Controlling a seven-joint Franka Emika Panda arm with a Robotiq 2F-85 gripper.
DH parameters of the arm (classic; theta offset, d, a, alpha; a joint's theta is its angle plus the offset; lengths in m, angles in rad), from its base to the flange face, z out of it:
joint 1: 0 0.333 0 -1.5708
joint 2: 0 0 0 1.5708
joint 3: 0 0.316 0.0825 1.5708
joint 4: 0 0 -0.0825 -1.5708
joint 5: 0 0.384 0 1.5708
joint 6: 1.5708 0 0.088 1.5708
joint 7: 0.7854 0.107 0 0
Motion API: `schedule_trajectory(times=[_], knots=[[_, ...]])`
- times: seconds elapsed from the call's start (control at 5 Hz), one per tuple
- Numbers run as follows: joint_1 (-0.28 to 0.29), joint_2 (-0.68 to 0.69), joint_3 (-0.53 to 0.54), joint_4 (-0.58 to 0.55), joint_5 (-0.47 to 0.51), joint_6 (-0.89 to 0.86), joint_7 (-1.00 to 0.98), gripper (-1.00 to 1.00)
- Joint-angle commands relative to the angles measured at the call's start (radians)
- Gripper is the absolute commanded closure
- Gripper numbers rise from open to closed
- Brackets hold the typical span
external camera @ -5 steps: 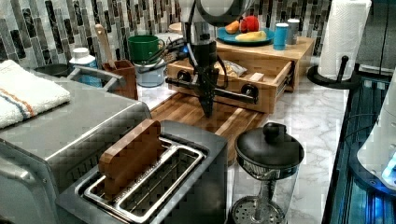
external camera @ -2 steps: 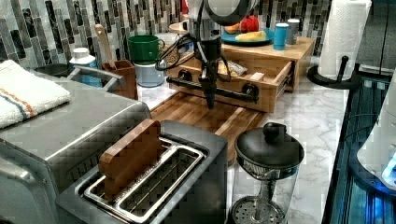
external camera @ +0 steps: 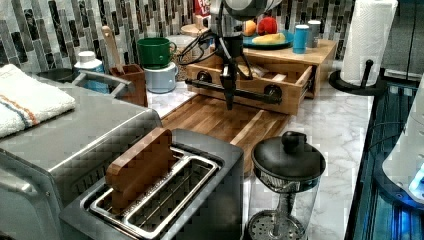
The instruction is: Close the drawer.
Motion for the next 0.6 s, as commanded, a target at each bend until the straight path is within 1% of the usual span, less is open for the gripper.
schedule_trajectory(times=[0.2, 0.4, 0.6], knots=[[-0.200, 0.018, -0.162, 0.141, 0.083, 0.050, -0.330, 1.00], [-0.272, 0.074, -0.195, 0.213, 0.119, 0.050, -0.523, 1.00], [-0.353, 0.134, -0.196, 0.306, 0.173, 0.014, -0.678, 1.00]])
